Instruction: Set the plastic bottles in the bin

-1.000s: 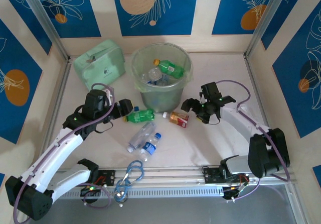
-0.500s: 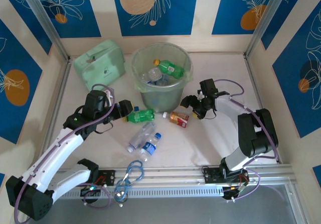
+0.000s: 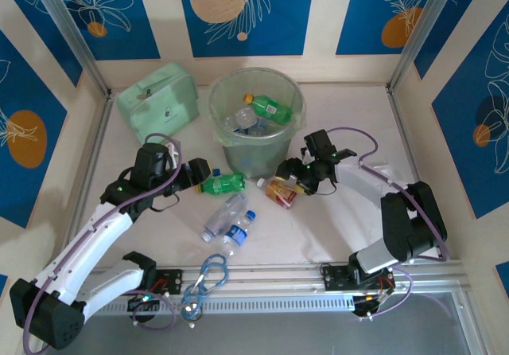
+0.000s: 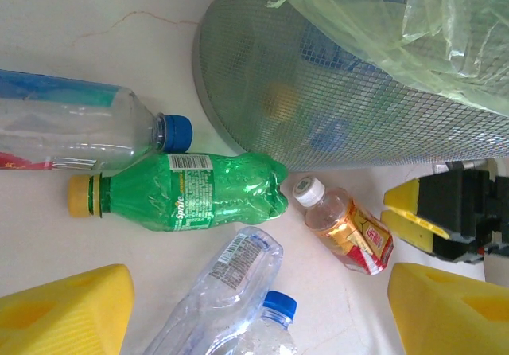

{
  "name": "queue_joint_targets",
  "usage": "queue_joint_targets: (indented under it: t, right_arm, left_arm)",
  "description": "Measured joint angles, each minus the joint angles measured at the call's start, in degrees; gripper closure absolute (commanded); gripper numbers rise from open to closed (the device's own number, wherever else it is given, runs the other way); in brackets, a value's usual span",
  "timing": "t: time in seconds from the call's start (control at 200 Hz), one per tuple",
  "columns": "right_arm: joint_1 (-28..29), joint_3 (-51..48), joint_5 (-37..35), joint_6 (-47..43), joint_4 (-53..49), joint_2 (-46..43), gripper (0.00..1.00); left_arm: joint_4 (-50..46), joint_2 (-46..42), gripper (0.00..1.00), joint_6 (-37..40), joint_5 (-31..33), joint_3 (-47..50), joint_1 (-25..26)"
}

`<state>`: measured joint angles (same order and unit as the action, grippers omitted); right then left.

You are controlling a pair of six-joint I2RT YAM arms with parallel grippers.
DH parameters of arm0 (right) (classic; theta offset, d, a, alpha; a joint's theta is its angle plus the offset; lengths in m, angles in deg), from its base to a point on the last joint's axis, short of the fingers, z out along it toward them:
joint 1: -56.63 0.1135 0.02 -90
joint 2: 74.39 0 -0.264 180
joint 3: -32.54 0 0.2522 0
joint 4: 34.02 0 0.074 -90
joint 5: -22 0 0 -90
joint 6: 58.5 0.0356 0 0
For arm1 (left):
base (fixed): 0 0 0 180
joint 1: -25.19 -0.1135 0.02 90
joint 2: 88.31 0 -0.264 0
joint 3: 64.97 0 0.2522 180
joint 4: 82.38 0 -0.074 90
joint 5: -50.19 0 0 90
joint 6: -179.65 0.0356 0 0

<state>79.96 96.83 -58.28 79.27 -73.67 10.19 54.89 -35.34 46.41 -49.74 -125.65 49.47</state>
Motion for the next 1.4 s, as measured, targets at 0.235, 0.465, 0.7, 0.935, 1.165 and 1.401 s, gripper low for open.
queue_joint_targets:
  t: [0.235,0.465,0.7,0.935,1.165,1.401]
  right_arm:
    - [6.34,-1.68,-3.8,1.57,-4.57,-0.9,0.14]
    - [10.45,-0.87,-8.37,2.45,-8.13,0.44,0.12]
    - [13.73,3.52,-13.14,2.73,-10.91,5.22,0.09]
    - [15.67,5.27,-15.8,3.34,-12.33,8.39,0.18]
    - [15.65,5.27,-16.98,3.87,-12.72,8.76,0.32]
    - [15.72,5.07,-17.9,4.31,-14.21,6.93,0.45]
  left_arm:
    - [0.31,0.0,0.17,0.0,-0.17,0.17,-0.09]
    - [0.31,0.0,0.17,0.0,-0.46,0.17,-0.17]
    - [0.31,0.0,0.17,0.0,-0.59,0.17,-0.26]
    - [0.28,0.0,0.17,0.0,-0.61,0.2,-0.66]
    - [0.24,-0.04,0.17,0.0,-0.68,0.42,-0.92]
    - [0.24,-0.07,0.17,0.0,-1.03,0.55,-1.03]
